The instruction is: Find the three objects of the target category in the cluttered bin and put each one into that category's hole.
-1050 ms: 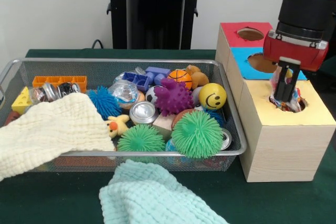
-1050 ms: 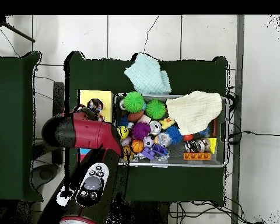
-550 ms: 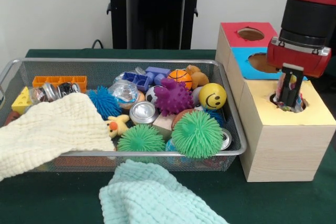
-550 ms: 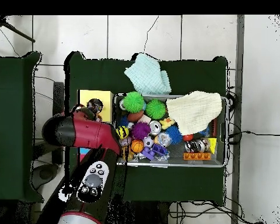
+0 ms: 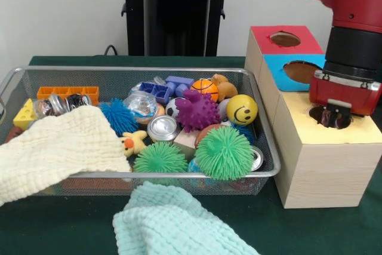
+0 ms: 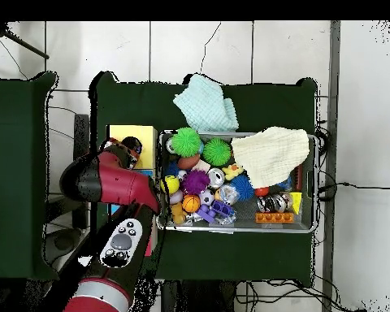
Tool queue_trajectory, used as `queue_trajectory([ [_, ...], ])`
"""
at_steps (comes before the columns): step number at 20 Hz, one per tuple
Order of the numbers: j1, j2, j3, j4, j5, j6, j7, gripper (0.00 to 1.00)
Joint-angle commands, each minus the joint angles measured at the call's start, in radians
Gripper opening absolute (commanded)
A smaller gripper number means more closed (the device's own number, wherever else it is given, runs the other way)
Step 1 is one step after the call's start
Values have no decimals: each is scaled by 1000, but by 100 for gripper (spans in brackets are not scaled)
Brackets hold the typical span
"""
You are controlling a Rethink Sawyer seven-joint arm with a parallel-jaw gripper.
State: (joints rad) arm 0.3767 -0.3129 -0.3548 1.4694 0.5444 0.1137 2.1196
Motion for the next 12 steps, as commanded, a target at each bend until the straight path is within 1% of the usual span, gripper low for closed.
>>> queue_trajectory([
  [1,119,291,87,-61,215,-70,353,0],
  [2,115,296,101,-60,229,-91,347,0],
  [4,112,336,118,-85,272,-161,336,0],
  [6,103,353,144,-91,286,-224,330,0],
  [7,115,372,133,-102,313,-246,331,0],
  [8,128,382,119,-108,338,-244,326,0],
  [10,135,381,105,-106,364,-218,316,0],
  [12,147,365,72,-96,377,-143,299,0],
])
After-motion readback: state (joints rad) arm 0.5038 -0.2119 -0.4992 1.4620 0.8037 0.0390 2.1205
